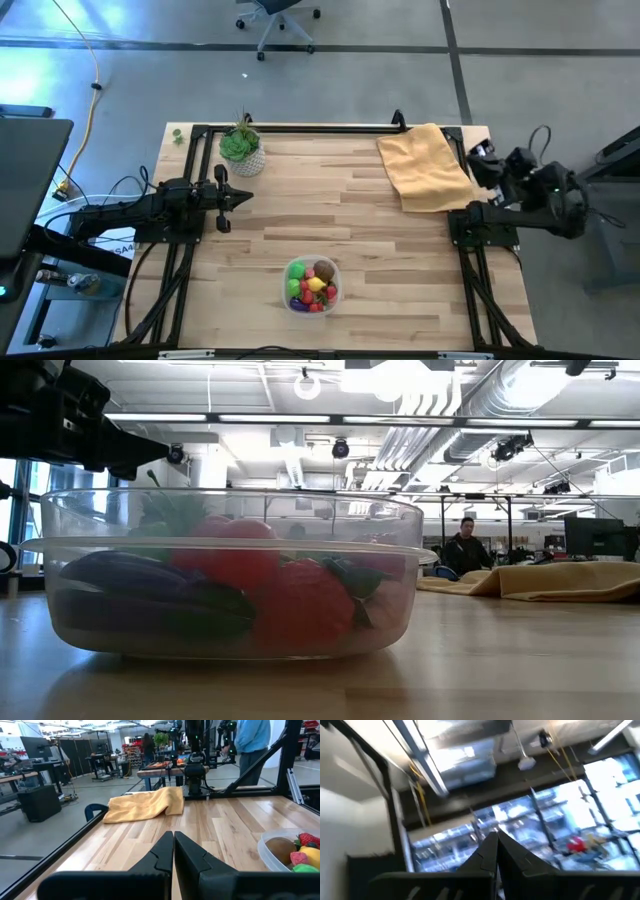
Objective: Pick and placing Produce into tupperware
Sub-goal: Return to Home Position
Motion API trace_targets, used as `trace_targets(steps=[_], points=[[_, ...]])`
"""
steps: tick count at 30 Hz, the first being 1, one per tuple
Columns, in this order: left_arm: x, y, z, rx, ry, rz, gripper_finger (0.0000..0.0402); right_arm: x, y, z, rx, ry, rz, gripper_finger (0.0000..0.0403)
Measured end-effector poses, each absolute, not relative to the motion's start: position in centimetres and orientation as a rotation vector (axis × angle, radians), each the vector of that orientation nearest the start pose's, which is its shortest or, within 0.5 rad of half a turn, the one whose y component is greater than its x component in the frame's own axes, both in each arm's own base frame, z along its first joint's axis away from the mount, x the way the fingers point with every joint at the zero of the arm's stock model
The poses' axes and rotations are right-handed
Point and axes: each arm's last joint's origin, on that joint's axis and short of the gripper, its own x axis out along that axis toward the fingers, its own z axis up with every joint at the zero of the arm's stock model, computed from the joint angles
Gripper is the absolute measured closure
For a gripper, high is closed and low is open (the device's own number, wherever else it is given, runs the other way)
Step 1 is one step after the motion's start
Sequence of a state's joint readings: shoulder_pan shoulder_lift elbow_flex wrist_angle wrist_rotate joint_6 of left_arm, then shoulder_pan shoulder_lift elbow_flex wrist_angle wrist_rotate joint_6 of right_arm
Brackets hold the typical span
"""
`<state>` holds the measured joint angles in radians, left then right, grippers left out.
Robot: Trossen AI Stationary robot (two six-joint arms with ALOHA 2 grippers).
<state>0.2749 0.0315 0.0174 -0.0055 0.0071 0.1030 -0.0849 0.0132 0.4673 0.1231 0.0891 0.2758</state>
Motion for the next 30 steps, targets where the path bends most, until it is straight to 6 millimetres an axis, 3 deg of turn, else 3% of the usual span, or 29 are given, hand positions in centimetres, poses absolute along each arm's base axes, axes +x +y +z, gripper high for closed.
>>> trace_targets(steps=[6,17,30], points=[[9.5,2.7,16.6,0.099,0.033,0.266,0.0396,5.8,-0.7,28.0,0.348,-0.607,-0.043,0.0402],[9.5,2.7,16.6,0.099,0.033,0.266,0.0396,8.5,-0.9,22.3,0.483,-0.416,-0.03,0.0403],[9.5,2.7,16.6,0.099,0.033,0.266,0.0396,9.2,-0.9,19.7,0.482,-0.237,-0.086,0.0403]])
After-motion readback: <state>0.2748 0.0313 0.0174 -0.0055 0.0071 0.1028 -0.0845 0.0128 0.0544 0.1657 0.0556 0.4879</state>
